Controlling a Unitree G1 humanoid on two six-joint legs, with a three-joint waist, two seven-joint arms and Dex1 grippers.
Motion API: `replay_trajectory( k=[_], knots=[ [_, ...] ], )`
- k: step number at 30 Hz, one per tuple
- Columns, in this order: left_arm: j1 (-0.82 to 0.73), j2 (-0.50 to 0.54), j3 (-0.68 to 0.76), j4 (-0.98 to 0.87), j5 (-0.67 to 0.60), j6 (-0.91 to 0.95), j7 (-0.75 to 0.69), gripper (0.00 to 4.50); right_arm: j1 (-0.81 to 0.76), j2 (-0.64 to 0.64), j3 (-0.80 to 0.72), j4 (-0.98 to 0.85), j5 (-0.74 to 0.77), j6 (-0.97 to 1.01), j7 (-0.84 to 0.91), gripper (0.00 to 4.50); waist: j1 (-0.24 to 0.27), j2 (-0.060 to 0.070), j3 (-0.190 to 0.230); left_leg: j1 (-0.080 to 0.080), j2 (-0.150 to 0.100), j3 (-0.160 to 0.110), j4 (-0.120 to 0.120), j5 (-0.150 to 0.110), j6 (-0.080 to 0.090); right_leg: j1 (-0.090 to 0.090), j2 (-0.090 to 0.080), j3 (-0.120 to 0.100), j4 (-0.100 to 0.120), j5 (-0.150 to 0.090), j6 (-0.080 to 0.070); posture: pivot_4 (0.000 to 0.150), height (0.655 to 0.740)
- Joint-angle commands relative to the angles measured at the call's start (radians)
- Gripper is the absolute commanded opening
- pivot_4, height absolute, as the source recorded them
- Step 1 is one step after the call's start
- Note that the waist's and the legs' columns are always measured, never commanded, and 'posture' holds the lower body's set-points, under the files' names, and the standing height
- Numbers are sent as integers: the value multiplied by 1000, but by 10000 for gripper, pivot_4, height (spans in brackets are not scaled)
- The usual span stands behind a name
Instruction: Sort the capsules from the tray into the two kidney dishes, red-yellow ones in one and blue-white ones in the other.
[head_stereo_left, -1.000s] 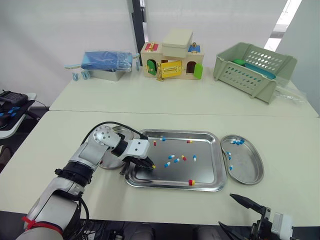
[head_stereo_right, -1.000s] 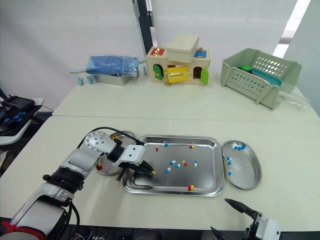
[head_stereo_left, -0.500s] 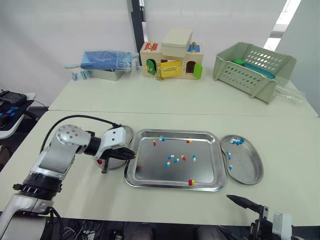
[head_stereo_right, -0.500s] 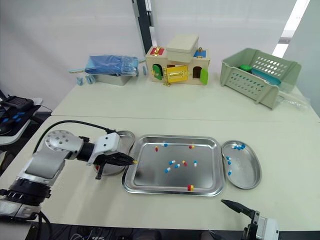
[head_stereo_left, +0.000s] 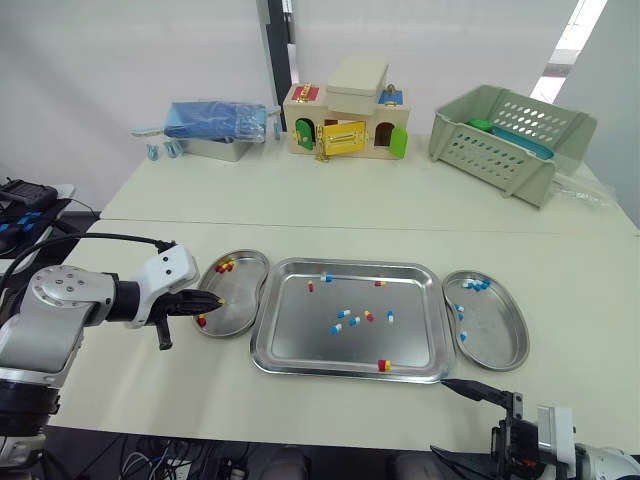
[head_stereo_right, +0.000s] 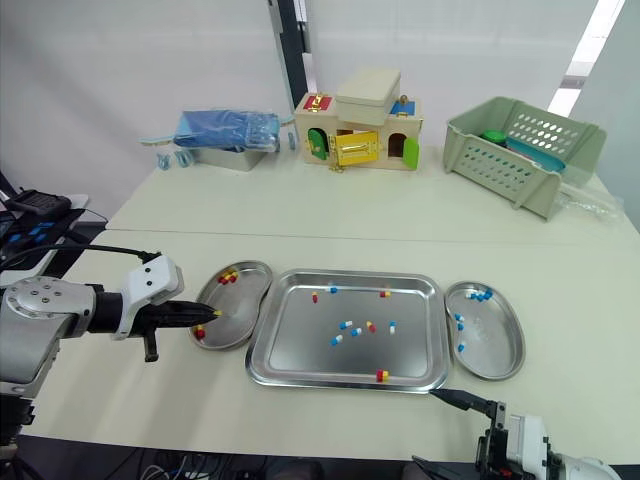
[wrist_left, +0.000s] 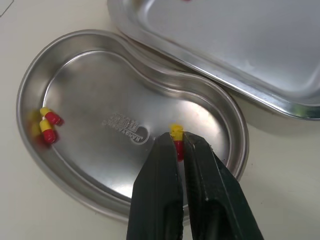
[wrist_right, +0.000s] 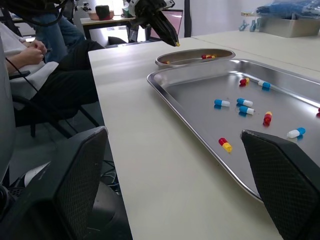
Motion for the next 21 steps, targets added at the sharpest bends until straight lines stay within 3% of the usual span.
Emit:
replay_trajectory(
  k=[1,2,5,16,21],
  knots=[
    [-18,5,10,-2,-13,6,16,249,-8,-1,2,-10,17,6,5,45000,0,0,0,0,0,0,0,0,0,0,0,0,0,0,0,1500,7400],
    [-26,0,2,4,-11,5,19,249,-11,0,2,-10,17,8,5,45000,0,0,0,0,0,0,0,0,0,0,0,0,0,0,0,1500,7400],
    [-50,-14,-11,17,-15,9,21,7100,-15,2,-2,-8,15,9,4,45000,1,0,0,0,0,0,0,0,0,0,0,0,0,0,0,1500,7400],
    [-88,-21,-42,49,-10,1,10,43914,14,1,-18,-30,13,8,-20,45000,-1,0,0,0,0,0,0,0,0,0,0,0,0,0,0,1500,7400],
    [-93,-23,-47,55,-9,-3,7,44530,27,-3,-20,-38,12,10,-28,45000,-1,0,0,0,0,0,0,0,0,0,0,0,0,0,0,1500,7400]
  ],
)
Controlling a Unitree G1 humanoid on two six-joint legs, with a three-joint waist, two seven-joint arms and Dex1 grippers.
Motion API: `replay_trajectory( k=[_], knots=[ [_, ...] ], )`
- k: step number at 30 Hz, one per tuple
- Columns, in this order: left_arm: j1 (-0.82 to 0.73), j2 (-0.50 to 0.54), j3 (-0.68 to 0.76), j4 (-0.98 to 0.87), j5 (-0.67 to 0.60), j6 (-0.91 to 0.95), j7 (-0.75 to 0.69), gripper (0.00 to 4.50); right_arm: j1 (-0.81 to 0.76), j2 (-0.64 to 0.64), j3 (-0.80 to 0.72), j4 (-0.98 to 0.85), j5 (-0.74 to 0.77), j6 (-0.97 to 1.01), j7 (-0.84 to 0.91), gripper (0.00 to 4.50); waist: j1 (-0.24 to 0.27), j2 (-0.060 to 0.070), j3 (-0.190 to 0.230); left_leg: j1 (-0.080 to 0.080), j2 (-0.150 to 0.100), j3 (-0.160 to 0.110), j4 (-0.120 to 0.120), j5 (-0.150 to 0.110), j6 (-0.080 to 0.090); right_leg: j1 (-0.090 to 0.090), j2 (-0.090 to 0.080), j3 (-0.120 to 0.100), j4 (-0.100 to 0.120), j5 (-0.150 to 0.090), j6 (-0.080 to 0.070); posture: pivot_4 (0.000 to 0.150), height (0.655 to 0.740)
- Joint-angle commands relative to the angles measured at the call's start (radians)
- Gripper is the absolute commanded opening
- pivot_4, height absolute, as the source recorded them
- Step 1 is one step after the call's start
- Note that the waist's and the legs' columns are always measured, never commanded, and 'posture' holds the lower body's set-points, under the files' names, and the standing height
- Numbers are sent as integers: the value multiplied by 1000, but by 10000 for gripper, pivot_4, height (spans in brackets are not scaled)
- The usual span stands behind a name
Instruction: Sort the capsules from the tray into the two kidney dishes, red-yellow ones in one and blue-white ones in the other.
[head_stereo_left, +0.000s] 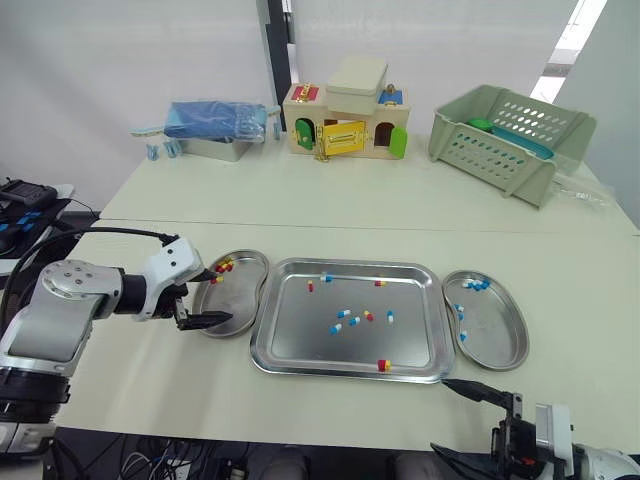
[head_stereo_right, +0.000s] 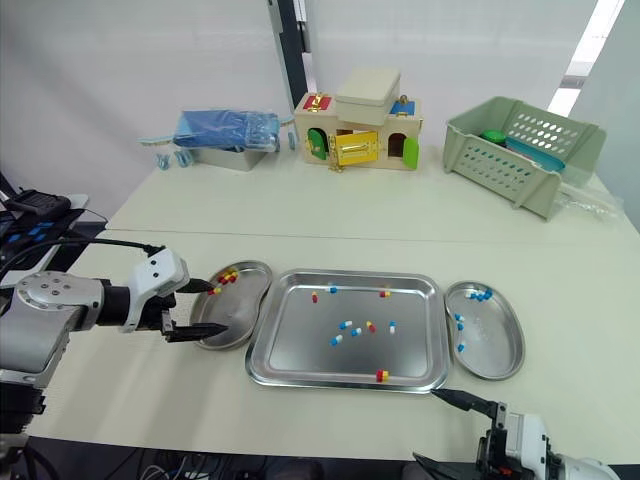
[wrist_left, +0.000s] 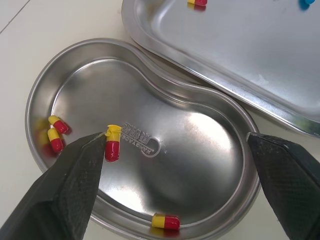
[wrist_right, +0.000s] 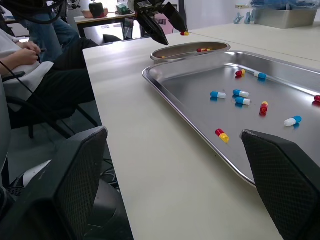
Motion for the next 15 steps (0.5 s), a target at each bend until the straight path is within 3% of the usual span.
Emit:
replay_trajectory(
  k=[1,9,15],
  knots=[
    [-12,-1,-2,3,-9,-10,-1,44530,13,-4,-18,-41,12,-4,-8,45000,0,0,0,0,0,0,0,0,0,0,0,0,0,0,0,1500,7400],
    [-14,-10,10,25,-25,-33,-14,44530,22,-5,-16,-51,8,-1,-17,45000,0,0,0,0,0,0,0,0,0,0,0,0,0,0,0,1500,7400],
    [4,22,97,42,-88,15,-5,44530,28,-33,-84,-124,70,84,-83,45000,-1,0,0,0,0,0,0,0,0,0,0,0,0,0,0,1500,7400]
  ],
)
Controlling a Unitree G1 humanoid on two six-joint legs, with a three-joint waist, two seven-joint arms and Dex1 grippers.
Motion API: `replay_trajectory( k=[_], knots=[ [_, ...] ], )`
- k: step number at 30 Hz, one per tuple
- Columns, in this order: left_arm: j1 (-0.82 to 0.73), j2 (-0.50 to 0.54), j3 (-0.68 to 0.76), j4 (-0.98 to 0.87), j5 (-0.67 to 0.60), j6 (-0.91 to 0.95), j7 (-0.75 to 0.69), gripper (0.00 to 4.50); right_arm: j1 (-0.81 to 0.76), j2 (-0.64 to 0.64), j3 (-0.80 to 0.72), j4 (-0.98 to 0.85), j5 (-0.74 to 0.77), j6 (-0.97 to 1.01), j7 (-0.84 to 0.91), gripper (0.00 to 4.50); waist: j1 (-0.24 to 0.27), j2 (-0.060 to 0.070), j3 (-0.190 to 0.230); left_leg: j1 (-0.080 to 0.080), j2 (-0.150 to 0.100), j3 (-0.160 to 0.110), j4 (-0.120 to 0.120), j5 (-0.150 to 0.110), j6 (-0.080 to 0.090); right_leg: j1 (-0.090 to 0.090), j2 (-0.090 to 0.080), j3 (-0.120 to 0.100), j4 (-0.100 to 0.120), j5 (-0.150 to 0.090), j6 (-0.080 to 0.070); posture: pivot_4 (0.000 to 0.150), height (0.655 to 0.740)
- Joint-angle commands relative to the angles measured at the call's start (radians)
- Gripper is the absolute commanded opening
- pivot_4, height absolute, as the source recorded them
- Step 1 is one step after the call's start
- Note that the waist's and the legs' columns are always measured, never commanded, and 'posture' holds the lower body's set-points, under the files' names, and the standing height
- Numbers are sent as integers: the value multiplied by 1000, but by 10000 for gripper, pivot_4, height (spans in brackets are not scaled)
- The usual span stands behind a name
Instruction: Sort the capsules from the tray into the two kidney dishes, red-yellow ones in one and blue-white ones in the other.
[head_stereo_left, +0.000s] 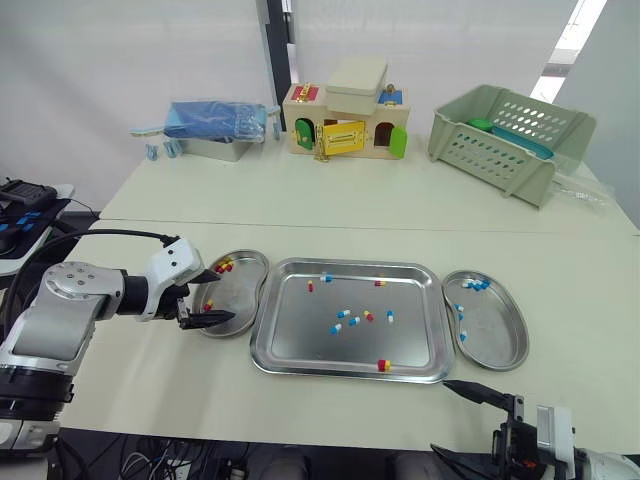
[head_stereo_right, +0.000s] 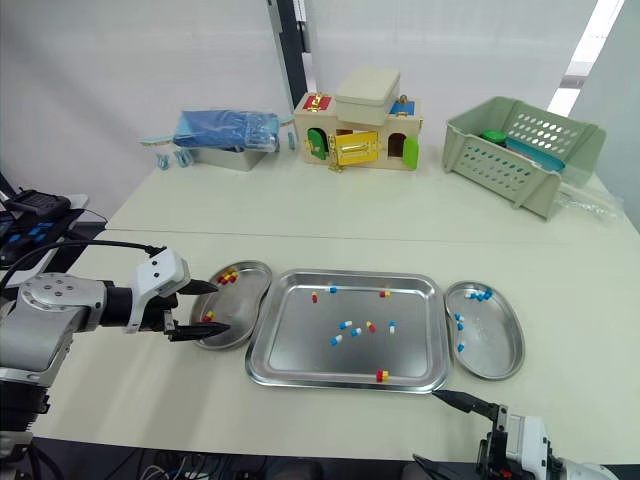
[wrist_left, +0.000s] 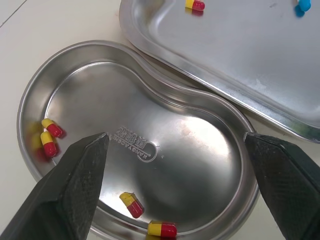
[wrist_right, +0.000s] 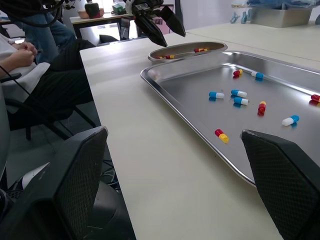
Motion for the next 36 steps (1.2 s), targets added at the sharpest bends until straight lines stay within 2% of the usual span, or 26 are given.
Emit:
replay_trajectory(
  k=[1,5,8,11,15,24,36],
  knots=[
    [13,46,112,3,-55,42,7,44530,-6,-40,-92,-107,85,92,-74,45000,-3,0,0,0,0,0,0,0,0,0,0,0,0,0,0,1500,7400],
    [68,99,228,55,-73,80,39,44530,-27,-134,-247,-175,193,262,-160,45000,-8,0,0,0,0,0,0,0,0,0,0,0,1,0,0,1500,7400],
    [127,127,300,110,-64,64,66,44530,-32,-231,-356,-157,249,405,-169,45000,-7,0,0,0,0,1,0,0,0,0,0,0,0,0,0,1500,7400],
    [205,149,380,139,-56,55,92,44530,-67,-319,-424,-67,228,500,-145,45000,-1,-1,1,0,0,1,-1,0,0,0,0,0,0,0,0,1500,7400],
    [330,145,502,139,-59,45,115,44530,-185,-394,-474,137,177,565,-137,45000,-3,-7,4,0,0,2,-1,0,0,-1,0,1,0,0,0,1500,7400],
    [494,75,586,96,-74,23,161,44530,-377,-420,-439,365,52,555,-70,45000,-1,-7,5,-1,0,3,-1,0,0,-2,-1,1,0,0,0,1500,7400],
    [536,68,592,98,-81,-13,161,44530,-423,-394,-455,408,-14,528,-6,45000,-1,-6,5,-2,0,3,-1,0,0,-4,-1,2,0,0,-1,1500,7400]
  ],
)
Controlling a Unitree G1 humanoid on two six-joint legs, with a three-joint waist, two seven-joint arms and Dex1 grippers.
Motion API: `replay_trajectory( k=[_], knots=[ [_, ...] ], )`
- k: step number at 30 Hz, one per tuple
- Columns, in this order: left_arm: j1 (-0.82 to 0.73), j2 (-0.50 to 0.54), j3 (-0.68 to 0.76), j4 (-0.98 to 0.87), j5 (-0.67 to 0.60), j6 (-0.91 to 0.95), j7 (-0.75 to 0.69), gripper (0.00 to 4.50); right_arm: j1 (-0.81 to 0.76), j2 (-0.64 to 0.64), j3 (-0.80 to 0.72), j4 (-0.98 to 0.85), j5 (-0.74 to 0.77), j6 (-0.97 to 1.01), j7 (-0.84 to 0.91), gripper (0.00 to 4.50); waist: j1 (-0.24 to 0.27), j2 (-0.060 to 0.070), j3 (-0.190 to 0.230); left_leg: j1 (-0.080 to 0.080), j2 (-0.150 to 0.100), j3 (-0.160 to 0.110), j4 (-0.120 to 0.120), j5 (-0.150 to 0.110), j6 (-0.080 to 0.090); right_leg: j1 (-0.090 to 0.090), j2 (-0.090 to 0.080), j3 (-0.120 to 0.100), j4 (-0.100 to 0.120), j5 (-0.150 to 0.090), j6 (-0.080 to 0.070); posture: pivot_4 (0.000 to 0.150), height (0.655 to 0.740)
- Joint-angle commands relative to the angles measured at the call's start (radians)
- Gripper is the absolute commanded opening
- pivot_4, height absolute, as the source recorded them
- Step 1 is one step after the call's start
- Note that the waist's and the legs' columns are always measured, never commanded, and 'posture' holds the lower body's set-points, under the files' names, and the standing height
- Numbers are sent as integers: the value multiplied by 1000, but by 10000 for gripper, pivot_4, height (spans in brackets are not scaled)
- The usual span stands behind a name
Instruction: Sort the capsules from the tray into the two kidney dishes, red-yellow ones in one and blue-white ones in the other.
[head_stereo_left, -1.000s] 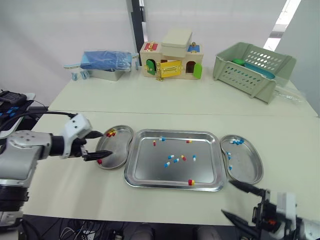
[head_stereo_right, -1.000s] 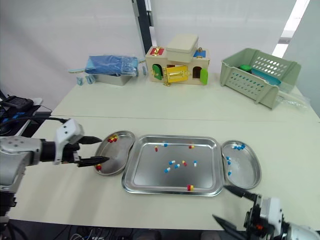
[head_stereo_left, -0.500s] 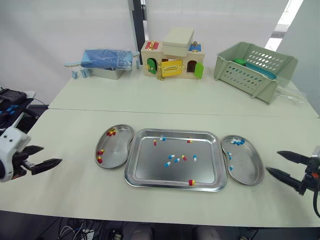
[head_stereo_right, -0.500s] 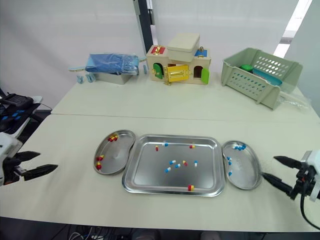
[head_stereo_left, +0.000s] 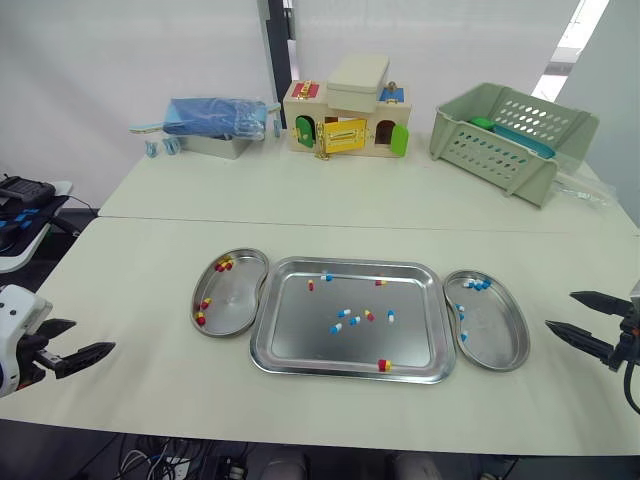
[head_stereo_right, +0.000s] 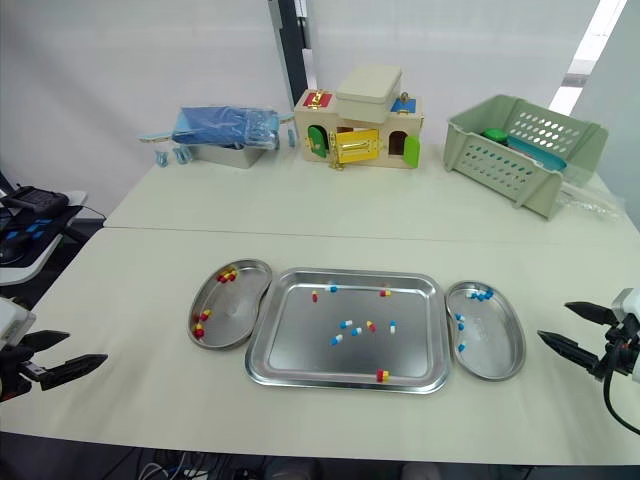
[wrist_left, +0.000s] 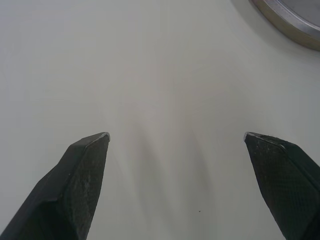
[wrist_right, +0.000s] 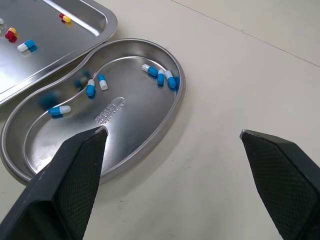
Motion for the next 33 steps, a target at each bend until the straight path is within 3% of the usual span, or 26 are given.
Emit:
replay_trajectory(
  k=[1,10,16,21,33],
  knots=[
    [-7,11,30,-8,-13,-27,-6,44530,15,15,-38,-28,-1,-34,19,45000,0,0,0,0,0,0,0,0,0,0,0,0,0,0,0,1500,7400],
    [-197,26,-185,-148,-22,13,-42,44530,231,248,-67,-352,67,-138,18,45000,16,0,0,-1,0,0,0,-1,-1,0,0,0,0,0,0,1500,7400],
    [-441,-7,-432,-205,-4,19,-118,44530,398,381,41,-600,58,-163,-13,45000,15,0,0,-1,1,-1,1,-1,-1,0,1,0,0,0,0,1500,7400],
    [-629,-96,-619,-197,27,2,-171,44530,429,458,133,-656,-6,-222,-70,45000,7,1,0,0,0,1,2,-1,-1,0,1,1,1,0,0,1500,7400],
    [-835,-311,-858,-53,140,-52,-187,44530,485,515,238,-689,-75,-284,-169,45000,8,1,0,-1,0,0,2,-1,-1,0,1,0,1,0,0,1500,7400]
  ],
)
